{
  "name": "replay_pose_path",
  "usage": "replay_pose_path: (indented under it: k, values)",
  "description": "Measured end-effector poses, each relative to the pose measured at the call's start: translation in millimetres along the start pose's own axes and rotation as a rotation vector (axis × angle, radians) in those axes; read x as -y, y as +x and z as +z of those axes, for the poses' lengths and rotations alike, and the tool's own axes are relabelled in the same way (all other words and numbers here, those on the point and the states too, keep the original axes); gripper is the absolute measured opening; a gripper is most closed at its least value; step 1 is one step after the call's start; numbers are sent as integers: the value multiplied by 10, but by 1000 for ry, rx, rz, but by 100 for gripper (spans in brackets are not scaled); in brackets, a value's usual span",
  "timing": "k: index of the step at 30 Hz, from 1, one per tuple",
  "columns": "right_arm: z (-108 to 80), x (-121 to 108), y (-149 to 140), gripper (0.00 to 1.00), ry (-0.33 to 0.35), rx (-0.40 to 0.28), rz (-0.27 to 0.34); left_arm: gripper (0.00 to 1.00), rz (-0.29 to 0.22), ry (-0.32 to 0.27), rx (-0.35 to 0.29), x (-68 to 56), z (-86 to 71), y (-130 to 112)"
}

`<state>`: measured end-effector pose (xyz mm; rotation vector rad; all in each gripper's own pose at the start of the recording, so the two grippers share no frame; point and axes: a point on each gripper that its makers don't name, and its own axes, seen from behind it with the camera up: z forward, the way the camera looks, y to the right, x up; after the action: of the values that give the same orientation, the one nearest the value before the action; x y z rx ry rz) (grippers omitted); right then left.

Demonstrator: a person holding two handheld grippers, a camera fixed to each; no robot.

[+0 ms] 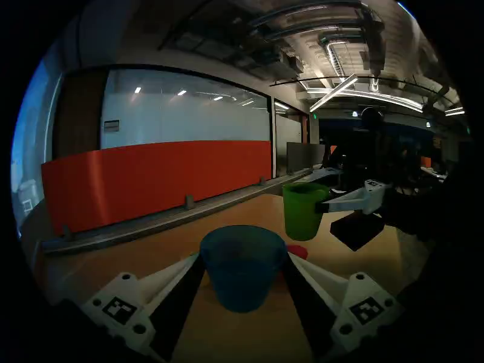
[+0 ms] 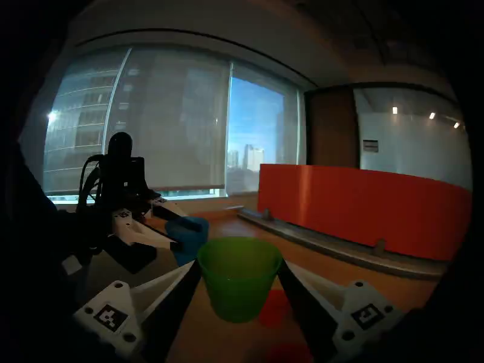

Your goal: Pour water

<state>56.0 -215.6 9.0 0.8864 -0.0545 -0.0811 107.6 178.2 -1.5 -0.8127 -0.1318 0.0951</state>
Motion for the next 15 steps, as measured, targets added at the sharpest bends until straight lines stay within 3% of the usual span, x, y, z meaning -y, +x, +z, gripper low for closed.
replay_pose_path:
  k: [15]
  values:
    - [2,-43,10,93,1,-9,7,86,14,12,-31,35,21,129]
